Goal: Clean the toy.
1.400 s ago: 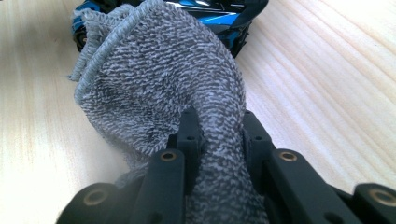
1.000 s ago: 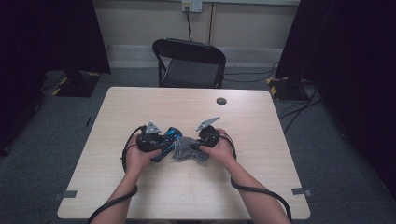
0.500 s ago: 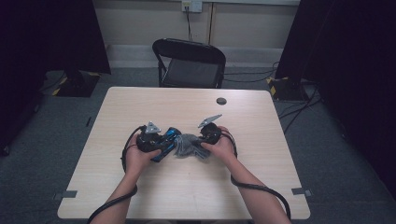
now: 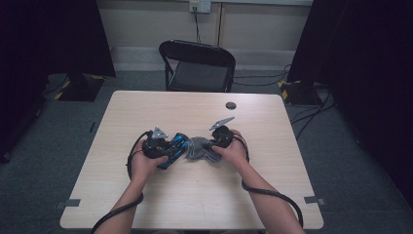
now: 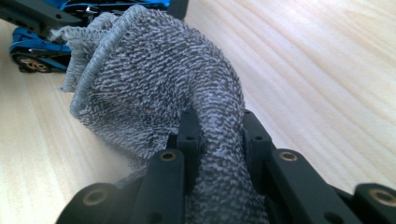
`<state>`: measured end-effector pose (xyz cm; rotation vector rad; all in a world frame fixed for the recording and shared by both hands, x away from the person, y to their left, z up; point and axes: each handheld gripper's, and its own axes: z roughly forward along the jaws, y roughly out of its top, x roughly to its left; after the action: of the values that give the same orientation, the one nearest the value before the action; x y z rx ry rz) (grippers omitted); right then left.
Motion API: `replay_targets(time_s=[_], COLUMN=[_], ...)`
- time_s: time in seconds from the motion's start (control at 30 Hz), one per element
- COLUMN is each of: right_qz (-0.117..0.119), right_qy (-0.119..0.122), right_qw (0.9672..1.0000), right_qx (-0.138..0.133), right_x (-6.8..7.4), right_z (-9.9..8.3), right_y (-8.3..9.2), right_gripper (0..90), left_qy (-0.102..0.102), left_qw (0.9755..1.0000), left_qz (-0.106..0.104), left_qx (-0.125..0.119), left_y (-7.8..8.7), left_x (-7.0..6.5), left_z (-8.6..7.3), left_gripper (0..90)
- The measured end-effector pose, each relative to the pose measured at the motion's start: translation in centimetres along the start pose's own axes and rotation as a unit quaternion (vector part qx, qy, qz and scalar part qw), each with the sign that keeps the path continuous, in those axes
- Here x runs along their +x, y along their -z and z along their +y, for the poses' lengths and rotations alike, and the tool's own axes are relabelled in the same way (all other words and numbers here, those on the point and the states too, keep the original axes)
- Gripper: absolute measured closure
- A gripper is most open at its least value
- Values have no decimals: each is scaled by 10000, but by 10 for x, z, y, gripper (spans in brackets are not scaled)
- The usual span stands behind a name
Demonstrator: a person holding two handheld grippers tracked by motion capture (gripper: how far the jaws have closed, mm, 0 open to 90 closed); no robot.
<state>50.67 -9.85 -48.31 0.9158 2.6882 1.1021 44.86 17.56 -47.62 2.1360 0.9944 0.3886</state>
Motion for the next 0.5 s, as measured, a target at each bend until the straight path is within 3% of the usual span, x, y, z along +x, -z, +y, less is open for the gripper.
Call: replay_targets(time_s=[0.4, 0.5], right_qz=[-243, -238], right_qy=[-179, -126], right_qw=[9995, 9995], right_qx=[-97, -168], right_x=[-16, -17], right_z=[-7, -9], right_y=[15, 22], right_gripper=[741, 741], left_qy=[35, 35], left_qw=[10000, 10000], left_qz=[-19, -16], left_qx=[-14, -13], left_y=[0, 0], left_x=[0, 0], left_z=[0, -1], left_gripper=[512, 512])
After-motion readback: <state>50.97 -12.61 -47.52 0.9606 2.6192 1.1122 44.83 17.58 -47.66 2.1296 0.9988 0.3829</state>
